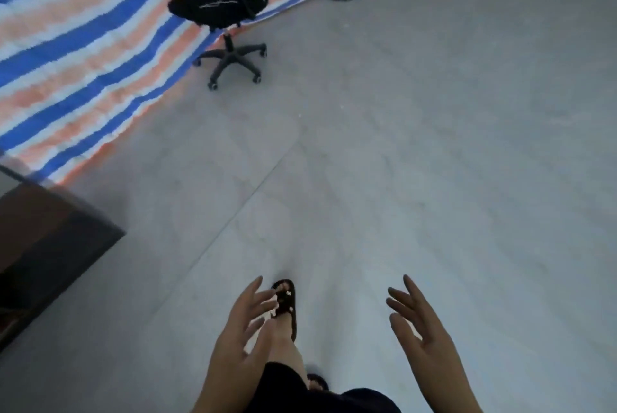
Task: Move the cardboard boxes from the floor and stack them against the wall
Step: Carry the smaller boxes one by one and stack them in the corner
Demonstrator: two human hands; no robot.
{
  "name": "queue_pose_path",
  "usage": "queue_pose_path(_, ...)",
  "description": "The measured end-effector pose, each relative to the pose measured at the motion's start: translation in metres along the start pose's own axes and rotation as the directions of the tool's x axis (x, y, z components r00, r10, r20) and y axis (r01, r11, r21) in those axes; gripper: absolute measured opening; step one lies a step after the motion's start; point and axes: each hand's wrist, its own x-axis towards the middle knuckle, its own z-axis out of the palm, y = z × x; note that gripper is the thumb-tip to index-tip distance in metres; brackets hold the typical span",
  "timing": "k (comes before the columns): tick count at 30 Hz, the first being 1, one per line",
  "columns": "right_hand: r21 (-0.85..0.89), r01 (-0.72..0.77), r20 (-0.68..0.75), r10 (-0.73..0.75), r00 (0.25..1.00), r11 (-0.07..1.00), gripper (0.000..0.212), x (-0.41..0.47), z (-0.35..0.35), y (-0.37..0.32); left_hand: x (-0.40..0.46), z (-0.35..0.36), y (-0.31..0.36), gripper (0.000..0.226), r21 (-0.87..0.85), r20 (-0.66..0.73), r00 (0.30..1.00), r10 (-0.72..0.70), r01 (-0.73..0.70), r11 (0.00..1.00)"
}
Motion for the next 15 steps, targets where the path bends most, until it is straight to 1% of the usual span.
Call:
queue_pose_path(2,0.021,-0.005,-0.075,0.007,0.997,1.0,0.055,0.027,0.001,-0.008,0.041,0.003,0.009,0.054,0.014,0.054,0.998,0.014,-0.015,1.0)
queue_pose_path(4,0.036,-0.005,-0.115,0.009,0.993,0.999,0.055,0.057,0.007,-0.019,0.087,0.003,0.018,0.047,0.019,0.094,0.995,0.036,-0.038,0.999)
queue_pose_path(8,0.051,0.018,-0.193,-0.008,0.981,0.999,0.056,0.12,0.019,-0.051,0.18,0.001,0.044,0.052,0.023,0.154,0.983,0.095,-0.1,0.995)
queue_pose_path(10,0.052,0.032,-0.23,-0.019,0.973,0.998,0.056,0.152,0.024,-0.066,0.223,0.003,0.057,0.049,0.031,0.189,0.975,0.121,-0.129,0.991)
queue_pose_path(14,0.122,0.031,-0.276,0.004,0.961,0.992,0.052,0.202,0.027,-0.083,0.291,0.018,0.072,0.051,0.024,0.281,0.95,0.133,-0.146,0.989)
queue_pose_path(15,0.129,0.023,-0.289,0.015,0.957,0.991,0.056,0.213,0.024,-0.089,0.305,0.024,0.076,0.051,0.027,0.305,0.943,0.133,-0.148,0.989)
